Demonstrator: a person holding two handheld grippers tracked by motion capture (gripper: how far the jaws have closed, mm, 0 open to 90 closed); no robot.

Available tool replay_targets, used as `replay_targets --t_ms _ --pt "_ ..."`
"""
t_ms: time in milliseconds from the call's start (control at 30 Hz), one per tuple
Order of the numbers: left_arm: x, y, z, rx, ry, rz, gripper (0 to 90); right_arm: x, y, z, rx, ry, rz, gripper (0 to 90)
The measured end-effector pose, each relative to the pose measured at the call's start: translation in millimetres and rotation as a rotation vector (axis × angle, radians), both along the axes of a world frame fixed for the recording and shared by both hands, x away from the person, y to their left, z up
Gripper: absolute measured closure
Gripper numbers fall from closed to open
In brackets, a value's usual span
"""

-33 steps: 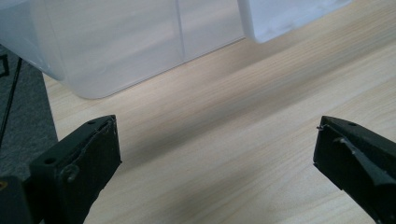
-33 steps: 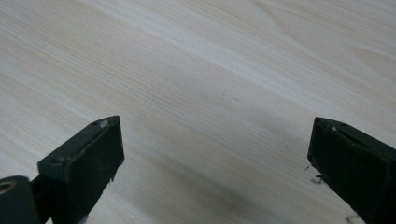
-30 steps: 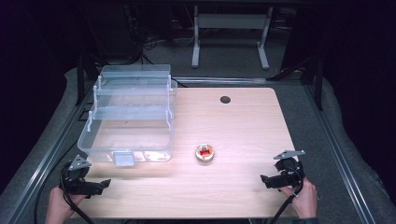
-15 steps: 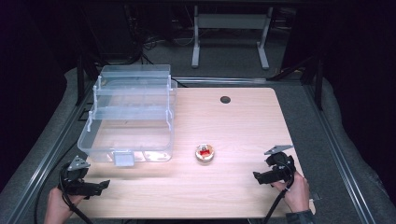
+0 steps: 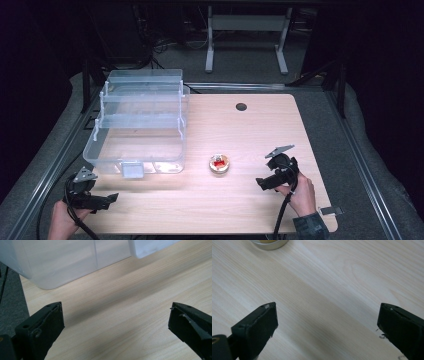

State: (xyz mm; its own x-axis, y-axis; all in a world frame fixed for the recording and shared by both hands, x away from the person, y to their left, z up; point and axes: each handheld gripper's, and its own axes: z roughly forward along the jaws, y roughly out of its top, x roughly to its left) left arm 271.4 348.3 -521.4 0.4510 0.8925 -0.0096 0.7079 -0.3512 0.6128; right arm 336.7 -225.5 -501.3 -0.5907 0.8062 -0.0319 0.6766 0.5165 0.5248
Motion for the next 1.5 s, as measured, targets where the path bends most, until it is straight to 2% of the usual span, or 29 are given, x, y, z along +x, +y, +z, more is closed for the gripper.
replay_targets --t_ms 133,433,467,533,600,833,867,967,1133,1167,1200,1233,1267,1300,1433,1500 --pt "0.3 -0.5 -0.6 0.002 0.002 -0.004 0.3 11.0 18.1 2.7 -0.016 0.008 0.036 1.8" --pt "-0.3 0.0 -1.4 0.004 0.004 -0.004 0.3 26.5 48.0 7.5 -0.011 0.021 0.098 1.6" --pt "-0.3 -0.1 -1.4 0.003 0.005 -0.004 0.3 28.1 52.1 8.2 -0.021 0.023 0.105 1.6" --pt "-0.3 -0.4 -1.7 0.003 0.005 -0.005 0.3 34.0 63.1 8.4 -0.014 0.039 0.126 1.4" --pt "-0.3 -0.4 -1.6 0.002 0.005 -0.005 0.3 36.0 66.4 8.4 -0.024 0.03 0.128 1.4" --pt "0.3 -0.5 -1.5 -0.001 0.011 -0.007 0.3 52.4 91.0 4.6 -0.04 0.075 0.167 1.2" --pt "0.7 -0.8 -1.7 0.001 0.014 -0.01 0.3 57.3 98.8 4.7 -0.06 0.087 0.173 1.0" --pt "0.9 -1.0 -1.9 0.001 0.015 -0.011 0.3 65.3 110.5 4.9 -0.07 0.112 0.185 0.8" --pt "0.6 -1.0 -2.1 -0.005 0.015 -0.009 0.3 75.9 126.9 3.5 -0.106 0.131 0.201 0.0" --pt "0.5 -0.8 -2.4 -0.007 0.017 -0.009 0.3 81.1 135.2 0.4 -0.106 0.145 0.212 0.0" --pt "0.5 -0.8 -2.4 -0.007 0.017 -0.009 0.3 81.1 135.2 0.4 -0.106 0.145 0.212 0.0" --pt "0.4 -0.4 -2.3 -0.005 0.017 -0.009 0.3 86.4 143.6 -3.0 -0.132 0.161 0.222 0.0" --pt "0.4 -0.4 -2.3 -0.005 0.017 -0.009 0.3 86.4 143.6 -3.0 -0.132 0.161 0.222 0.0" --pt "0.3 -0.1 -2.2 -0.005 0.017 -0.009 0.3 91.4 150.8 -7.2 -0.137 0.181 0.236 0.0" --pt "-0.7 1.7 -2.2 -0.006 0.017 -0.006 0.3 95.2 160.9 -11.7 -0.158 0.176 0.241 0.0" --pt "-1.3 2.8 -2.8 -0.008 0.015 -0.003 0.3 97.3 168.2 -16.7 -0.189 0.188 0.246 0.0"
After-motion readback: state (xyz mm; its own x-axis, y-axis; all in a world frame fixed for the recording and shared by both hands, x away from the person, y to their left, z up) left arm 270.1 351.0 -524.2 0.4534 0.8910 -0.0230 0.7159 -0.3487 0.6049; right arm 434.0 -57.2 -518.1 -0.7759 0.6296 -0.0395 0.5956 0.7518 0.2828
